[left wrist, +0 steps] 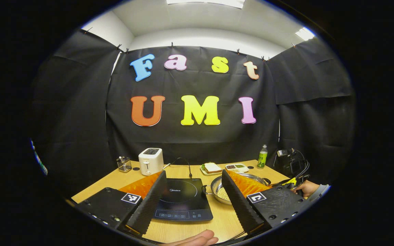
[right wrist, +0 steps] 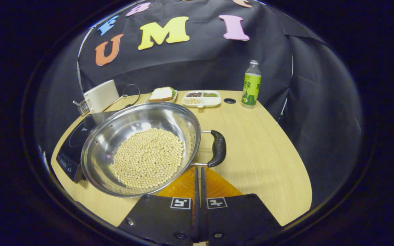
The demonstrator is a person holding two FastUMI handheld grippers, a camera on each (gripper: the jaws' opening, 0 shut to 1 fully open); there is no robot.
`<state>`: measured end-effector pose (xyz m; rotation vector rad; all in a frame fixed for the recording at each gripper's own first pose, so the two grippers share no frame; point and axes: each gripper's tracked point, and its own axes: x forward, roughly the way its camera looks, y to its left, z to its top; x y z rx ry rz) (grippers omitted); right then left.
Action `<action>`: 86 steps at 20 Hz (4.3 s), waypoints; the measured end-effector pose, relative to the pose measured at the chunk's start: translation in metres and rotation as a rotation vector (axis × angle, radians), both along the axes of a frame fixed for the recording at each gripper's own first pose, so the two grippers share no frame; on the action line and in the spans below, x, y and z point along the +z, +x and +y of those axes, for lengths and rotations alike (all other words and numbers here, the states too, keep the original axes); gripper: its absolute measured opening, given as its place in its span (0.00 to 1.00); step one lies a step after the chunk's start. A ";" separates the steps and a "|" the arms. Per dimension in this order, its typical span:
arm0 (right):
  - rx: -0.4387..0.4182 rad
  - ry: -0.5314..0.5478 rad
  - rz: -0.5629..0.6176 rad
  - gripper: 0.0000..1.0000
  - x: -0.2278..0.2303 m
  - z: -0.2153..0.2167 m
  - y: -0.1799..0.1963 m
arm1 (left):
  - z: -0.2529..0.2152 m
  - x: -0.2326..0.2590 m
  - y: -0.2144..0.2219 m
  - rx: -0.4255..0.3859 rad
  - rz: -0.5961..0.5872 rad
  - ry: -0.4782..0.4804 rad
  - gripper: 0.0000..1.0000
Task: First push the handle of the pot to place it horizontally, then grasp the pot with both hands and set it on the induction cooktop.
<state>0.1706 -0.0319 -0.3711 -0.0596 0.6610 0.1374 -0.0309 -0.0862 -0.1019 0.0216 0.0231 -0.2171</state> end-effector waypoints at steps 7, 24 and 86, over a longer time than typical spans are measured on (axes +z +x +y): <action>-0.026 0.005 -0.186 0.18 0.039 -0.016 0.022 | -0.019 -0.028 0.048 0.007 0.047 -0.020 0.95; 0.027 -0.098 -0.355 1.00 0.119 0.004 0.007 | -0.083 -0.113 0.143 -0.006 0.266 0.045 0.95; -0.147 0.096 -0.189 0.65 0.146 0.057 -0.008 | -0.030 -0.080 0.154 -0.028 0.342 0.072 0.55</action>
